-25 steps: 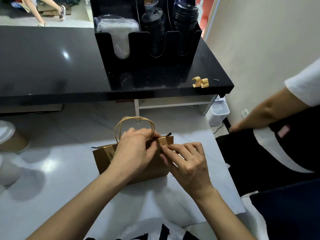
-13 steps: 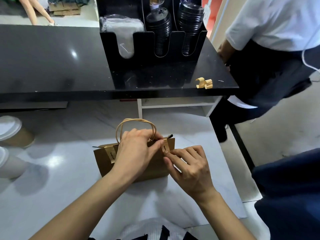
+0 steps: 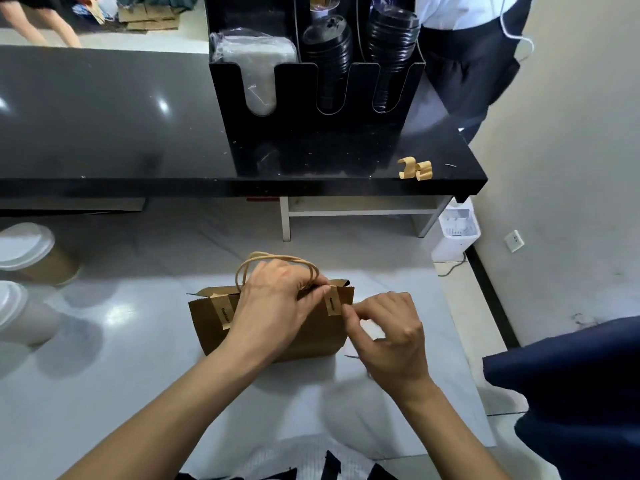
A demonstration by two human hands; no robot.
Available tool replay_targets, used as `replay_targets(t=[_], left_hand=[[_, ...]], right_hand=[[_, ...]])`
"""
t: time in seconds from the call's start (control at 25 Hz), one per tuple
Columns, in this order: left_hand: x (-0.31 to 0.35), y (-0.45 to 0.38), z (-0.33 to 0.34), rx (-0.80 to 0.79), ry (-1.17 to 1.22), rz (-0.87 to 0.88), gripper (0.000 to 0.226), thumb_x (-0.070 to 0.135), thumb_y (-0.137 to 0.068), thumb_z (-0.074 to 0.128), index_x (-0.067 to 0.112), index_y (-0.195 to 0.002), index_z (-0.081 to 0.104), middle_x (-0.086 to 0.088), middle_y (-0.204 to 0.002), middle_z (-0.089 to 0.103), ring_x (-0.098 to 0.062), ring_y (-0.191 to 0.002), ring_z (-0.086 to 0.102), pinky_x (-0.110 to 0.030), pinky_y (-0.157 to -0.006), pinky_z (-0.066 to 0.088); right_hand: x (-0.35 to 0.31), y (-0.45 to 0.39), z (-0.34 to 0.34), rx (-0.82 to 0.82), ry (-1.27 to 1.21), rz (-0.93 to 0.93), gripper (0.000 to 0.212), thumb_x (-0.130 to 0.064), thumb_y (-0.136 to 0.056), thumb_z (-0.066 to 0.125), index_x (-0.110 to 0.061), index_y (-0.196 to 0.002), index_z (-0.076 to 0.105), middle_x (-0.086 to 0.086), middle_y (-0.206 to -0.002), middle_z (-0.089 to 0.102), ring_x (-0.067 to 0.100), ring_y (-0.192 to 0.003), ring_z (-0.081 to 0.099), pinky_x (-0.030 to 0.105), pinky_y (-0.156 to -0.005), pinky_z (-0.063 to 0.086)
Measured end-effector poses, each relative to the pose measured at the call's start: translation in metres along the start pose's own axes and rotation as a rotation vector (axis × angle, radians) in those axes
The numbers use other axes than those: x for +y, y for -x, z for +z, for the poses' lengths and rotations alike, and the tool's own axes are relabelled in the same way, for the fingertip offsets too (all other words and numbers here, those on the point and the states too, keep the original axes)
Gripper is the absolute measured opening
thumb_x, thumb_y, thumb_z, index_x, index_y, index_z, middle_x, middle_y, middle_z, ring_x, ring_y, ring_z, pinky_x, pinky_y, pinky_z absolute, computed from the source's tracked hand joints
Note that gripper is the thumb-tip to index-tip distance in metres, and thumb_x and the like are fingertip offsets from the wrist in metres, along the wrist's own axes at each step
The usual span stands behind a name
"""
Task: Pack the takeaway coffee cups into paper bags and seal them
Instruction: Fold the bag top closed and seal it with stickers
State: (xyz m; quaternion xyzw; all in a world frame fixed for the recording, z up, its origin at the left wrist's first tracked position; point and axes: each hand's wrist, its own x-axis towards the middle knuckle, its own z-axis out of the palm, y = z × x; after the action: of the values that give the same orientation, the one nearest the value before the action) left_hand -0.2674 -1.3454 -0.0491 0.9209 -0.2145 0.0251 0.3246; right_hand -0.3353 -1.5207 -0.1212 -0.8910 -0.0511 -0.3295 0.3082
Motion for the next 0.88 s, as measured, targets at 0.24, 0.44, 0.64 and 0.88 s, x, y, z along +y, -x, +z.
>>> replay_targets(t=[0.24, 0.44, 0.64, 0.88], left_hand=[[-0.001, 0.002, 0.001, -0.023, -0.007, -0.01, 0.012, 0.037, -0.089, 0.073, 0.031, -0.099, 0.076, 0.01, -0.096, 0.071, -0.015, -0.097, 0.06, -0.034, -0.086, 0.049], [-0.004, 0.007, -0.005, -0.087, -0.029, -0.07, 0.017, 0.042, -0.093, 0.066, 0.037, -0.107, 0.072, 0.011, -0.098, 0.062, -0.01, -0.1, 0.055, -0.034, -0.09, 0.05], [-0.009, 0.012, -0.002, -0.053, -0.001, -0.062, 0.012, 0.036, -0.092, 0.07, 0.032, -0.102, 0.075, 0.009, -0.1, 0.064, -0.009, -0.098, 0.055, -0.03, -0.089, 0.049], [-0.007, 0.015, -0.004, -0.033, -0.018, -0.037, 0.018, 0.036, -0.092, 0.071, 0.031, -0.109, 0.073, 0.012, -0.104, 0.067, -0.004, -0.1, 0.053, -0.019, -0.086, 0.041]], right_hand=[[0.009, -0.037, -0.013, -0.245, -0.266, 0.214, 0.028, -0.032, -0.083, 0.079, -0.031, -0.11, 0.071, -0.012, -0.112, 0.056, 0.013, -0.11, 0.058, 0.04, -0.094, 0.047], [0.013, -0.05, -0.01, -0.363, -0.277, 0.139, 0.012, -0.03, -0.082, 0.083, -0.033, -0.091, 0.076, -0.016, -0.103, 0.06, 0.011, -0.108, 0.059, 0.042, -0.095, 0.042], [0.015, -0.051, -0.009, -0.399, -0.272, 0.074, 0.009, -0.028, -0.085, 0.081, -0.033, -0.089, 0.075, -0.017, -0.101, 0.062, 0.01, -0.103, 0.058, 0.036, -0.09, 0.039], [0.015, -0.049, -0.007, -0.402, -0.297, 0.05, 0.007, -0.028, -0.088, 0.078, -0.03, -0.091, 0.072, -0.018, -0.095, 0.067, 0.011, -0.098, 0.062, 0.042, -0.087, 0.044]])
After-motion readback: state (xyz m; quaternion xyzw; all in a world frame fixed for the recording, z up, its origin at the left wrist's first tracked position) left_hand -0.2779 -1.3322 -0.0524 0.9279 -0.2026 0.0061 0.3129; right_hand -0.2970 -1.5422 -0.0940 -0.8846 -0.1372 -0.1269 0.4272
